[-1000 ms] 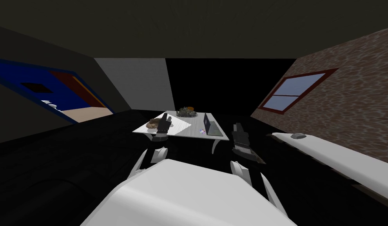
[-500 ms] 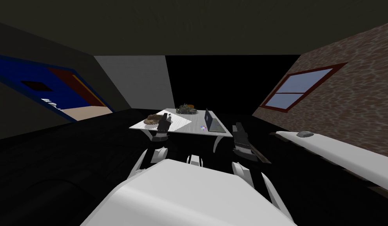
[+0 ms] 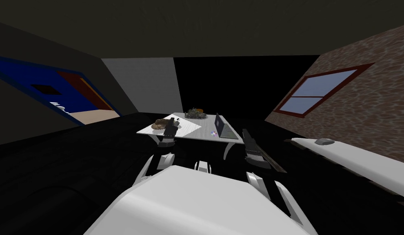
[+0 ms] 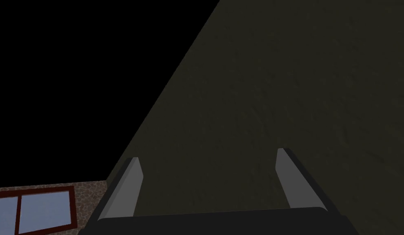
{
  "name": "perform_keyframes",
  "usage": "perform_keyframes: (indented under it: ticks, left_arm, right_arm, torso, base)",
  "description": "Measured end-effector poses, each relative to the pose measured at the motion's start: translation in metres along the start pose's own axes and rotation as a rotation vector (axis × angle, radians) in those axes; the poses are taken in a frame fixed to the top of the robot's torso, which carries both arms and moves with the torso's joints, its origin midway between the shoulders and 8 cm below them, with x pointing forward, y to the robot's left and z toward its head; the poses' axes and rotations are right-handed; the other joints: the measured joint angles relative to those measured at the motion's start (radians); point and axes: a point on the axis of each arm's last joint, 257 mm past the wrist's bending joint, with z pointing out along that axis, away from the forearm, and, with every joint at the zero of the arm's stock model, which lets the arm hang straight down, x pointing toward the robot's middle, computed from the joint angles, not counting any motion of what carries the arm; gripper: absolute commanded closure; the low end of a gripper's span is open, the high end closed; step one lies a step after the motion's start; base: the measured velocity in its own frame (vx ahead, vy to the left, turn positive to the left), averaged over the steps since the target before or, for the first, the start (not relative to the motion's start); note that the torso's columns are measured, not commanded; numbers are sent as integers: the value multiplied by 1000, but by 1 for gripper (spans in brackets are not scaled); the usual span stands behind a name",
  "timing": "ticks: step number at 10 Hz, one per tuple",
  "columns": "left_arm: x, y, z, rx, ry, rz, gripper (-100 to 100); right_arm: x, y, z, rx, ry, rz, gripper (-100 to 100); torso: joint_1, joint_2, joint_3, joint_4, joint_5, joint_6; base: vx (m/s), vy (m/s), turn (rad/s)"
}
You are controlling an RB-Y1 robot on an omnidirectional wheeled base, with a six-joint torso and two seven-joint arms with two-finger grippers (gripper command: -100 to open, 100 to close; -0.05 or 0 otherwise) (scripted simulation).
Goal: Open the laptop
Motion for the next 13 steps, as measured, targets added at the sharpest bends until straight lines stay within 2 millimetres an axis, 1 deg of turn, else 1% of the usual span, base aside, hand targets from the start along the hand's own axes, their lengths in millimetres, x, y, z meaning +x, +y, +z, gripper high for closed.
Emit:
perform_keyframes:
  ticks: [3,5,8,13]
  left_arm:
    - [0,0,0,0,0,0,0]
    - [0,0,0,0,0,0,0]
    - [0,0,0,0,0,0,0]
    - [0,0,0,0,0,0,0]
  right_arm:
    - [2,-15,-8,32,71,-149,-100]
    - [-1,-25,-12,51,120,-261,-100]
    - [-1,-47,-22,83,199,-439,-100]
    - [-11,-84,-38,122,344,-765,-100]
  torso:
    - [0,0,0,0,0,0]
    - [0,0,0,0,0,0]
    - [0,0,0,0,0,0]
    - [-1,0,0,0,0,0]
  base:
    - [27,66,43]
    - [27,78,44]
    - [39,84,49]
    - [40,80,52]
